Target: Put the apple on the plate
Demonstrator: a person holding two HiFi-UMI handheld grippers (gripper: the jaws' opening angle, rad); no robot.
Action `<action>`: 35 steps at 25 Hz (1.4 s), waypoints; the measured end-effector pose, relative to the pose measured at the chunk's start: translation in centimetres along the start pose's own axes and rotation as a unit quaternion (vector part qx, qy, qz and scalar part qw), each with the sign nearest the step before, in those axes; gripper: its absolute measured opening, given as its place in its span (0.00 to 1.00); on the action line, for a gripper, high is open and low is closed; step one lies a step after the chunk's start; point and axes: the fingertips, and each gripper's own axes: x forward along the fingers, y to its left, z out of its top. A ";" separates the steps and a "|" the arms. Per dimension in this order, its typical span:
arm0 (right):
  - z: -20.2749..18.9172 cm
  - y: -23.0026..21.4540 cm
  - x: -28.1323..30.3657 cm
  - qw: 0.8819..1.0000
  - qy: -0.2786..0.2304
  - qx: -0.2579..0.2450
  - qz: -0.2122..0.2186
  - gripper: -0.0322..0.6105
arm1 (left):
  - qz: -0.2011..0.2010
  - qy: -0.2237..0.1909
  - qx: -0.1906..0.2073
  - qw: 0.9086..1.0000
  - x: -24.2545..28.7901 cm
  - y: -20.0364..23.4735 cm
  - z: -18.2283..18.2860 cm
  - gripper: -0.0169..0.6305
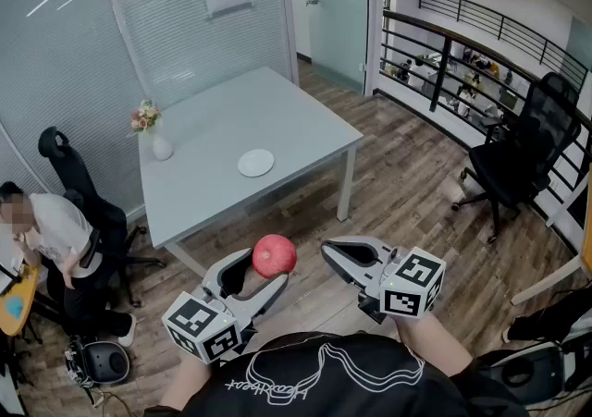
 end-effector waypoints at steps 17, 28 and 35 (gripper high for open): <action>-0.9 -1.2 -3.3 0.998 -0.017 0.052 -0.006 0.06 | -0.004 0.024 0.008 1.000 2.3 -2.2 -0.5 0.48; -1.9 -3.5 -1.3 0.996 -0.018 0.082 0.008 0.06 | 0.004 0.029 -0.012 0.999 3.1 0.1 -2.1 0.48; -3.3 -7.5 3.9 0.994 0.006 0.112 -0.001 0.06 | 0.009 0.028 -0.046 0.999 5.3 6.7 -3.0 0.48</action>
